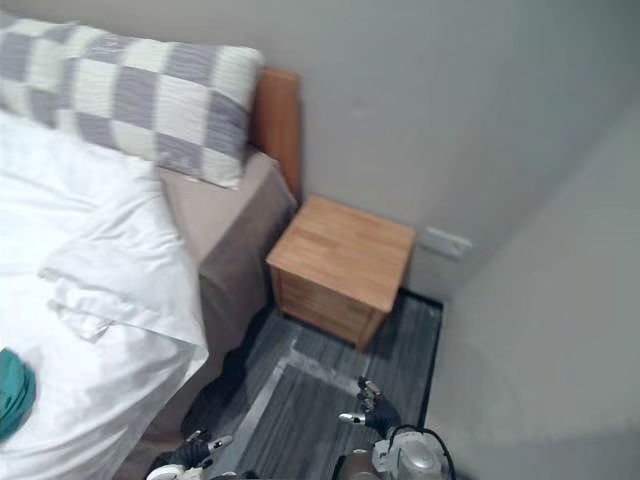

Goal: Tidy the bed and pick cloth on bed and put in laundry

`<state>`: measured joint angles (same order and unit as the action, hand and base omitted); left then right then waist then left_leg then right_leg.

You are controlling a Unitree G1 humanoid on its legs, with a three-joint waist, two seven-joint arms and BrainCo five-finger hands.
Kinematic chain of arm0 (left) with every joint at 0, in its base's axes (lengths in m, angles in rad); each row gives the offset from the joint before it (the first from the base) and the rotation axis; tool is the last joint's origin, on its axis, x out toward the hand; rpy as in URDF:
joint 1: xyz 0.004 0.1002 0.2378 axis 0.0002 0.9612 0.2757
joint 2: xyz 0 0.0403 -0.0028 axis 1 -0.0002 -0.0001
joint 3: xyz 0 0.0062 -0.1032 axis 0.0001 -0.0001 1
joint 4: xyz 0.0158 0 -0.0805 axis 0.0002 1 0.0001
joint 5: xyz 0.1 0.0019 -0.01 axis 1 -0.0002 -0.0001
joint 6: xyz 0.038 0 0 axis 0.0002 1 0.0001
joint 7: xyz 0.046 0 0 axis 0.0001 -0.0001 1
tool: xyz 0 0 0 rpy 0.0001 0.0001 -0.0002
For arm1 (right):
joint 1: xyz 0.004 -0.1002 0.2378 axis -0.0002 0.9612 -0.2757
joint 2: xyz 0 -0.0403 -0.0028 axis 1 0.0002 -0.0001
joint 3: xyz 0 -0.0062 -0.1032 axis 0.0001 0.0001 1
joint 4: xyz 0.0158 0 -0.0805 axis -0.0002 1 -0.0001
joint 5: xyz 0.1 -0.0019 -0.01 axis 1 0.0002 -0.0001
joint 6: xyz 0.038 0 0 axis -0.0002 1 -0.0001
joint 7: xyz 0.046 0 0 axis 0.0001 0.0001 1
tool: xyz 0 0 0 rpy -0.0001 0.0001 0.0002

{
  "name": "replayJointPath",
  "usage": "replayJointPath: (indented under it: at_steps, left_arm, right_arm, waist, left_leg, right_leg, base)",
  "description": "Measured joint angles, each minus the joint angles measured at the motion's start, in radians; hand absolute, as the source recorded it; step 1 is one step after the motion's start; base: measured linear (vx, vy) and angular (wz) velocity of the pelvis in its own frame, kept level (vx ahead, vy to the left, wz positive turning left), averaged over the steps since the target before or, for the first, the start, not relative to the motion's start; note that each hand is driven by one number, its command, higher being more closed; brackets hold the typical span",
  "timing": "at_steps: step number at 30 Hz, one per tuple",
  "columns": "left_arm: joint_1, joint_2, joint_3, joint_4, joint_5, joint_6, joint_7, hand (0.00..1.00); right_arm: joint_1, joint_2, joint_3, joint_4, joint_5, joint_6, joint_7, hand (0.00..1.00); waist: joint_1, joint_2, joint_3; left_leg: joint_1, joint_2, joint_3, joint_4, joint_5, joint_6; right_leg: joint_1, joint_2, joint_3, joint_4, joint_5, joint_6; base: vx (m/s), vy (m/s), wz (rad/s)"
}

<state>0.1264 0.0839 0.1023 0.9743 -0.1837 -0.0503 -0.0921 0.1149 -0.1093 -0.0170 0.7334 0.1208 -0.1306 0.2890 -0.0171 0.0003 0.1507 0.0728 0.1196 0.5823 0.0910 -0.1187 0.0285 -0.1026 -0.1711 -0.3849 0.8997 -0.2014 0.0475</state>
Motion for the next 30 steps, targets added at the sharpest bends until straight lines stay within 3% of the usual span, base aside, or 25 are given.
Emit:
replayJointPath:
  at_steps: [2,4,5,6,7,8,9,12,13,15,16,18,20,23,26,28,30]
  left_arm:
    - [0.0,0.015,-0.016,0.007,0.0,0.006,0.015,0.0]
    - [0.001,0.039,-0.013,0.025,-0.002,0.008,0.023,0.0]
    - [0.004,0.067,-0.013,0.029,0.004,0.009,0.019,0.0]
    - [0.006,0.106,-0.011,0.028,0.008,0.007,0.017,0.0]
    - [-0.011,0.122,0.005,0.056,0.027,0.015,0.02,0.0]
    - [0.005,0.102,0.024,0.051,0.034,0.024,0.015,0.0]
    - [0.053,0.066,0.058,0.013,0.039,0.046,0.016,0.0]
    - [0.069,0.039,0.072,-0.02,0.04,0.055,0.029,0.0]
    - [0.067,0.056,0.06,-0.02,0.031,0.04,0.027,0.0]
    - [0.062,0.068,0.017,-0.017,0.034,0.009,0.02,0.0]
    - [0.06,0.065,-0.004,-0.023,0.035,-0.014,0.007,0.0]
    - [0.059,0.066,-0.007,-0.022,0.033,-0.044,-0.016,0.0]
    - [0.063,0.071,-0.002,-0.017,0.032,-0.053,-0.021,0.0]
    - [0.072,0.066,-0.001,-0.012,0.038,-0.059,-0.028,0.0]
    - [0.069,0.06,-0.001,-0.023,0.067,-0.069,-0.051,0.0]
    - [0.053,0.057,-0.007,-0.029,0.084,-0.068,-0.074,0.0]
    - [0.049,0.059,-0.011,-0.03,0.087,-0.064,-0.089,0.0]
  right_arm:
    - [0.027,-0.006,0.034,-0.039,0.009,-0.005,0.009,0.0]
    - [0.058,-0.01,0.066,-0.103,0.014,-0.017,0.016,0.0]
    - [0.091,-0.008,0.081,-0.153,0.034,-0.017,0.021,0.0]
    - [0.116,0.007,0.101,-0.187,0.049,-0.017,0.018,0.0]
    - [0.133,0.012,0.121,-0.215,0.055,-0.008,0.008,0.0]
    - [0.144,-0.011,0.136,-0.272,0.054,0.006,-0.008,0.0]
    - [0.14,-0.04,0.166,-0.368,0.033,0.005,-0.019,0.0]
    - [0.105,-0.064,0.217,-0.457,0.006,0.011,-0.037,0.0]
    - [0.087,-0.072,0.219,-0.51,-0.006,0.017,-0.046,0.0]
    - [0.041,-0.103,0.166,-0.562,-0.013,0.021,-0.055,0.0]
    - [-0.012,-0.135,0.115,-0.565,-0.015,0.022,-0.059,0.0]
    - [-0.114,-0.184,0.052,-0.566,-0.048,0.024,-0.071,0.0]
    - [-0.209,-0.217,0.06,-0.557,-0.086,0.026,-0.073,0.0]
    - [-0.338,-0.208,0.079,-0.557,-0.171,0.026,-0.082,0.0]
    - [-0.46,-0.241,0.075,-0.557,-0.241,0.033,-0.118,0.0]
    - [-0.515,-0.282,0.06,-0.558,-0.287,0.067,-0.162,0.0]
    - [-0.54,-0.298,0.059,-0.553,-0.328,0.102,-0.192,0.0]
  waist:
    - [-0.002,0.005,0.002]
    - [-0.011,0.003,0.002]
    - [-0.02,-0.02,0.002]
    - [-0.023,-0.074,0.003]
    - [-0.019,-0.092,0.012]
    - [0.003,-0.056,0.005]
    - [0.016,0.0,0.021]
    - [0.018,0.005,0.031]
    - [0.017,-0.016,0.046]
    - [0.014,-0.015,0.042]
    - [0.014,0.0,0.044]
    - [0.014,0.007,0.039]
    - [0.03,-0.011,0.058]
    - [0.046,-0.007,0.059]
    - [0.041,0.011,0.048]
    - [0.027,0.024,0.041]
    - [0.035,0.02,0.042]
  left_leg:
    - [0.037,0.039,-0.109,0.001,0.002,-0.029]
    - [0.02,0.079,-0.254,-0.002,0.011,-0.065]
    - [-0.005,0.07,-0.335,-0.006,0.003,-0.115]
    - [-0.014,0.041,-0.387,-0.008,-0.009,-0.136]
    - [-0.023,0.047,-0.464,0.022,-0.019,-0.162]
    - [-0.039,0.057,-0.467,0.059,-0.027,-0.173]
    - [-0.037,0.103,-0.455,0.088,-0.051,-0.179]
    - [-0.171,0.145,-0.484,0.379,-0.024,-0.182]
    - [-0.199,0.175,-0.42,0.464,0.01,-0.16]
    - [-0.187,0.172,-0.271,0.371,0.036,-0.121]
    - [-0.177,0.135,-0.218,0.246,0.085,-0.104]
    - [-0.139,0.072,-0.243,0.065,0.134,-0.102]
    - [-0.144,0.056,-0.252,0.045,0.145,-0.103]
    - [-0.139,0.045,-0.236,0.042,0.158,-0.096]
    - [-0.1,0.005,-0.252,-0.114,0.255,-0.09]
    - [-0.104,-0.008,-0.302,-0.196,0.311,-0.089]
    - [-0.116,-0.013,-0.302,-0.196,0.292,-0.074]
  right_leg:
    - [-0.051,0.017,0.074,-0.064,-0.07,-0.005]
    - [-0.088,0.07,0.268,-0.358,-0.057,0.032]
    - [-0.08,0.077,0.415,-0.558,0.005,0.076]
    - [-0.063,0.057,0.525,-0.691,0.024,0.114]
    - [-0.057,0.061,0.521,-0.67,0.083,0.108]
    - [-0.047,0.091,0.52,-0.677,0.07,0.093]
    - [-0.012,0.13,0.469,-0.675,0.056,0.039]
    - [0.079,0.129,0.355,-0.655,0.042,-0.04]
    - [0.166,0.108,0.272,-0.684,0.035,-0.061]
    - [0.237,0.089,0.181,-0.704,0.032,-0.065]
    - [0.25,0.083,0.152,-0.704,0.029,-0.059]
    - [0.242,0.072,0.13,-0.71,0.019,-0.044]
    - [0.246,0.063,0.13,-0.733,0.013,-0.035]
    - [0.252,0.05,0.127,-0.731,0.007,-0.025]
    - [0.249,0.043,0.083,-0.732,0.001,-0.016]
    - [0.242,0.047,0.024,-0.73,-0.007,-0.008]
    - [0.224,0.041,0.002,-0.707,-0.029,-0.01]
  base:
    - [0.43,-0.287,1.86]
    - [0.43,-0.472,2.13]
    - [0.31,-0.462,2.1]
    - [0.3,-0.536,2.08]
    - [0.35,-0.489,1.38]
    - [0.4,-0.463,1.09]
    - [0.37,-0.309,0.78]
    - [0.26,-0.277,1.07]
    - [0.22,-0.213,1.73]
    - [0.22,-0.168,1.55]
    - [0.13,-0.038,1.19]
    - [0.13,0.037,1.1]
    - [0.08,0.028,0.38]
    - [0.0,0.004,0.03]
    - [-0.08,-0.005,0.38]
    - [-0.11,0.011,0.77]
    - [-0.1,0.031,0.49]
